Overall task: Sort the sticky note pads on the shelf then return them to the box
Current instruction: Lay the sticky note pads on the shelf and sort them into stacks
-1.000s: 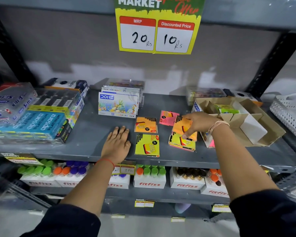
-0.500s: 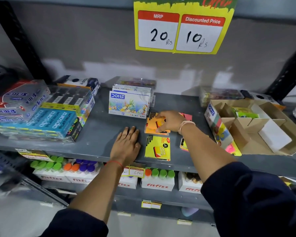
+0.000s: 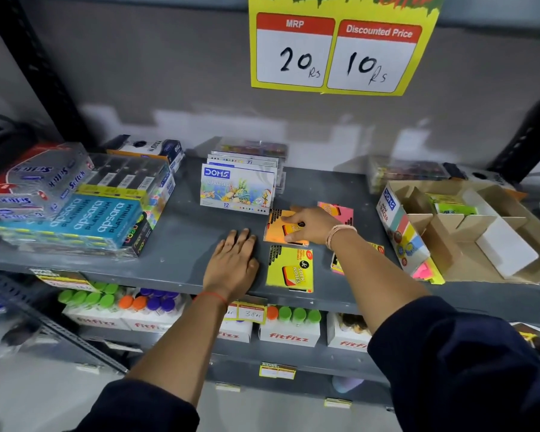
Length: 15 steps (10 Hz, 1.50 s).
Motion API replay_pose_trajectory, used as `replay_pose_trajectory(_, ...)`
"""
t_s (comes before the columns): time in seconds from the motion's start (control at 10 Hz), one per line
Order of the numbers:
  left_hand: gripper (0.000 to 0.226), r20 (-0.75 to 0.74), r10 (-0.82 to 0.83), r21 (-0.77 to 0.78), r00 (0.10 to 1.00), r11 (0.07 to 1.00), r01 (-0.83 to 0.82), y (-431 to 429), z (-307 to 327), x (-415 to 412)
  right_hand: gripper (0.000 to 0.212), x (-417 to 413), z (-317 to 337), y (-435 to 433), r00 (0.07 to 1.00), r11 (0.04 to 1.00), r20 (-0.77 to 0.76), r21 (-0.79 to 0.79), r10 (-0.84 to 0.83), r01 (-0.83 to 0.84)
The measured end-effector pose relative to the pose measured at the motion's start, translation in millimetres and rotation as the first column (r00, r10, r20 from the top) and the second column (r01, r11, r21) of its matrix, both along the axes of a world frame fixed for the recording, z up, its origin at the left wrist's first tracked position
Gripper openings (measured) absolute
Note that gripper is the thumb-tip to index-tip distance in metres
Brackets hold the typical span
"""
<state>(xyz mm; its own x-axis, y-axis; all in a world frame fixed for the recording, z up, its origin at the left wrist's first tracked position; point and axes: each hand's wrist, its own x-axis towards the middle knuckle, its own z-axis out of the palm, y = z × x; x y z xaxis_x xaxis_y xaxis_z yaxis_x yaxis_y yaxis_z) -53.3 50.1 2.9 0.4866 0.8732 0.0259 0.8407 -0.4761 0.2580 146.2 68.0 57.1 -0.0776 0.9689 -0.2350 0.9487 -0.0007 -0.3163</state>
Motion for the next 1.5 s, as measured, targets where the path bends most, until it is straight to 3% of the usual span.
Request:
replay_pose_trajectory(0.1, 0.083, -0.014, 0.003, 0.005, 1.000, 1.000, -0.003, 1, -1, 1, 0.056, 5, 10, -7, 0.999, 0.999, -0.033, 0.046, -0.009, 0.010)
replay_pose_trajectory(0.2, 0.074, -0.023, 0.003, -0.004, 1.000, 1.000, -0.003, 0, 0, 2, 0.054, 33, 34, -29, 0.977, 0.981, -0.163, 0.108, -0.140, 0.159)
replay_pose_trajectory(0.4, 0.071, -0.024, 0.010, -0.023, 1.000, 1.000, -0.011, -3, 3, 3, 0.082, 74, 34, -93, 0.974, 0.958, 0.103, -0.185, -0.203, 0.219)
replay_pose_trajectory(0.5, 0.071, -0.029, 0.005, -0.030, 1.000, 1.000, -0.006, -4, 4, 2, 0.081, 75, 21, -104, 0.973, 0.968, 0.078, -0.113, -0.218, 0.226)
replay_pose_trajectory(0.7, 0.059, -0.033, 0.004, -0.042, 0.999, 0.999, -0.005, -4, 5, 1, 0.067, 82, 23, -106, 0.938, 0.955, -0.182, -0.027, -0.296, 0.297)
replay_pose_trajectory(0.8, 0.070, -0.013, 0.010, -0.056, 1.000, 0.998, -0.011, -5, 6, 1, 0.065, 74, 31, -102, 0.878, 0.944, -0.374, 0.024, -0.298, 0.330)
replay_pose_trajectory(0.9, 0.068, -0.016, 0.014, -0.048, 1.000, 0.999, -0.015, -4, 7, 1, 0.066, 49, 38, -93, 0.915, 0.969, -0.360, 0.092, -0.184, 0.231)
replay_pose_trajectory(1.1, 0.061, -0.004, 0.008, -0.061, 1.000, 0.998, -0.008, -3, 6, 1, 0.067, -4, 25, -80, 0.983, 0.996, -0.177, 0.077, 0.052, -0.039)
replay_pose_trajectory(1.2, 0.051, 0.018, 0.016, -0.054, 1.000, 0.998, -0.015, -3, 6, 2, 0.068, -14, 9, -79, 0.990, 0.998, -0.126, 0.011, 0.070, -0.069)
replay_pose_trajectory(1.5, 0.051, 0.032, 0.018, -0.052, 0.999, 0.998, -0.016, -3, 6, 2, 0.071, -15, 0, -80, 0.992, 0.998, -0.111, -0.025, 0.055, -0.058)
